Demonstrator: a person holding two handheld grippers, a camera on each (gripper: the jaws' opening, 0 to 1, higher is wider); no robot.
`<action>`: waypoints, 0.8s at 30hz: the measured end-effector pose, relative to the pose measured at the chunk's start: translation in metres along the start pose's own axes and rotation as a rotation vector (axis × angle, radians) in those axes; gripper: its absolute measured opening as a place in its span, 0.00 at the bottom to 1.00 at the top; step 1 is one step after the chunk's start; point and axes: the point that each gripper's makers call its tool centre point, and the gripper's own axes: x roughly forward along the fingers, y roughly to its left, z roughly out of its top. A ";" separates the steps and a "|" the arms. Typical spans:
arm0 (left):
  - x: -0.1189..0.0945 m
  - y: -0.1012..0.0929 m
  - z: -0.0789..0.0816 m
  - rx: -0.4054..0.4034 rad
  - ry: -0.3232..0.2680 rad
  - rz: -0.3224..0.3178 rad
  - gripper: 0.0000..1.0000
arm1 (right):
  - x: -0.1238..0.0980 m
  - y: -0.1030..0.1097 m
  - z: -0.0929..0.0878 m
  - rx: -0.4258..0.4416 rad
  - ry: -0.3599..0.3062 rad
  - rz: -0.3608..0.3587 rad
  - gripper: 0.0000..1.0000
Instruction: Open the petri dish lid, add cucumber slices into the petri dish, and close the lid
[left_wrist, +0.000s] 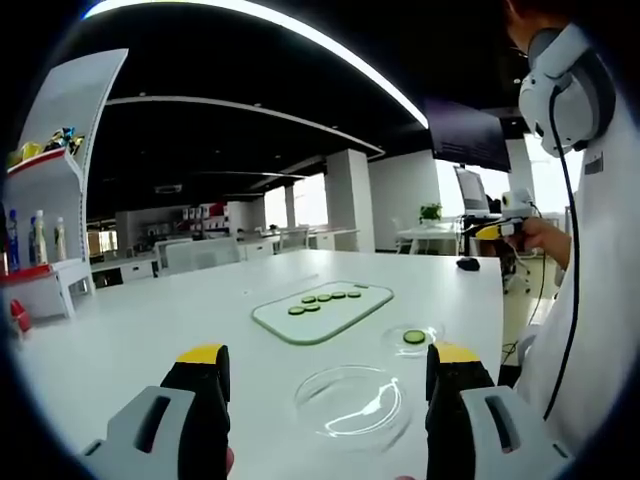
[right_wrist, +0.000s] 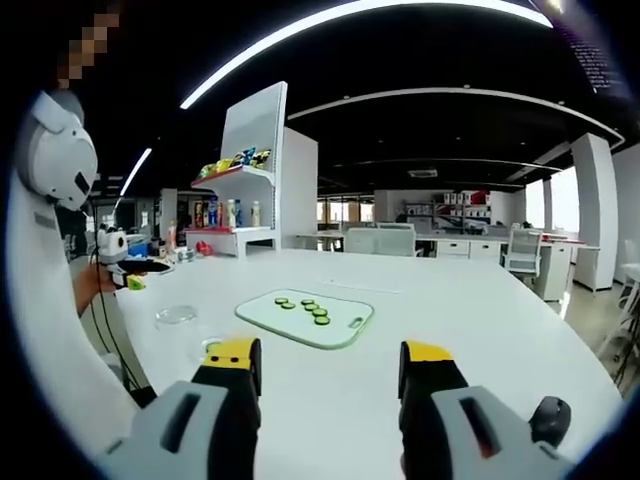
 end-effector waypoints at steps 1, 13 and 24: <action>0.000 0.000 0.000 0.001 0.001 0.000 0.80 | 0.001 0.001 0.000 -0.001 0.002 0.004 0.55; -0.003 -0.001 -0.003 0.007 0.005 -0.001 0.81 | 0.015 0.016 0.007 -0.028 0.016 0.070 0.56; -0.004 -0.011 0.000 0.028 0.013 -0.012 0.82 | 0.037 0.041 0.009 -0.064 0.034 0.184 0.57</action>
